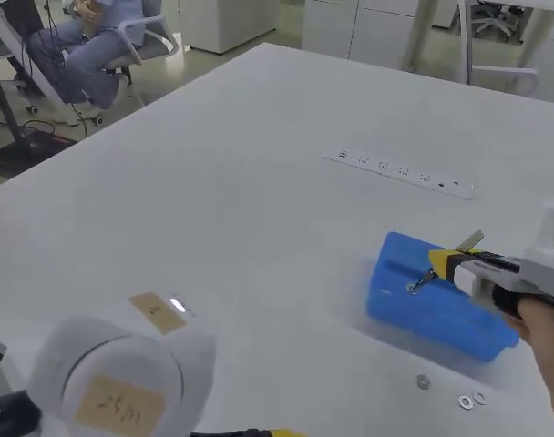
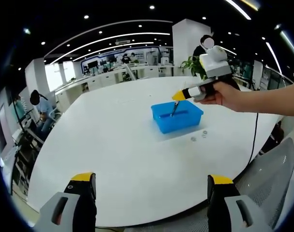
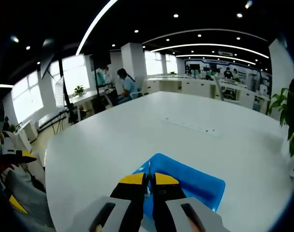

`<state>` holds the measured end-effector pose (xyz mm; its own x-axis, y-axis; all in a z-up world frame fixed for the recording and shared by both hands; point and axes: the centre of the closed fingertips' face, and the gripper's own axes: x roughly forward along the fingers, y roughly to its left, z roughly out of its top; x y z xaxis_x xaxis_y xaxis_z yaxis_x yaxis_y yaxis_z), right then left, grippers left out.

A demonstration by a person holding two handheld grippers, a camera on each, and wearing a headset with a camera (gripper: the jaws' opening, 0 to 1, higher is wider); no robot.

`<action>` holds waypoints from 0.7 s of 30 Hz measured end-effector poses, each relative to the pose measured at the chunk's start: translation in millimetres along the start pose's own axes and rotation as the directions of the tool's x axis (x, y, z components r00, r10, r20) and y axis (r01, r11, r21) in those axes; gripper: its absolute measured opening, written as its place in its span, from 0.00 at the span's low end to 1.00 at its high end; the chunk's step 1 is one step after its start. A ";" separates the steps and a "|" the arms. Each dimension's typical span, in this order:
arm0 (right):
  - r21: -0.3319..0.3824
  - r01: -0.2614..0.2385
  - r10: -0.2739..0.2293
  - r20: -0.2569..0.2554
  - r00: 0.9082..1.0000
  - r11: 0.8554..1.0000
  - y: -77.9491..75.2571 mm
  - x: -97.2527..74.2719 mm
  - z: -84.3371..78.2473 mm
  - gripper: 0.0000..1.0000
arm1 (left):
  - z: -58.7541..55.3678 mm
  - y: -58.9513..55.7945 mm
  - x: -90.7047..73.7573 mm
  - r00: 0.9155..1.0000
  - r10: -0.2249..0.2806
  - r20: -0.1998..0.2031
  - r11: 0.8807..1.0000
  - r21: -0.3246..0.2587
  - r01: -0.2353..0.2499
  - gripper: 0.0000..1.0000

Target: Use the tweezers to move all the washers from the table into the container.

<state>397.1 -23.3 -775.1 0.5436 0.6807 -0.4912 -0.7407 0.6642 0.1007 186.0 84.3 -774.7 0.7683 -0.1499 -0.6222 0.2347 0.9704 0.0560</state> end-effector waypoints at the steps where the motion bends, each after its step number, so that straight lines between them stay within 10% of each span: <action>1: -0.011 0.004 -0.004 -0.009 1.000 1.000 -1.1 2.2 -1.9 0.01 | -0.2 0.2 0.1 1.000 0.000 -0.001 1.000 -0.001 0.000 0.98; 21: -0.065 0.016 -0.021 -0.083 0.996 0.998 -6.8 30.8 -25.5 0.02 | -4.7 1.2 2.7 1.000 -0.002 -0.012 1.000 -0.012 0.002 0.98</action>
<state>408.9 -14.7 -812.9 0.5245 0.6386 -0.5630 -0.7562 0.6534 0.0367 185.6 85.9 -780.0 0.7609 -0.1500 -0.6313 0.2293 0.9723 0.0454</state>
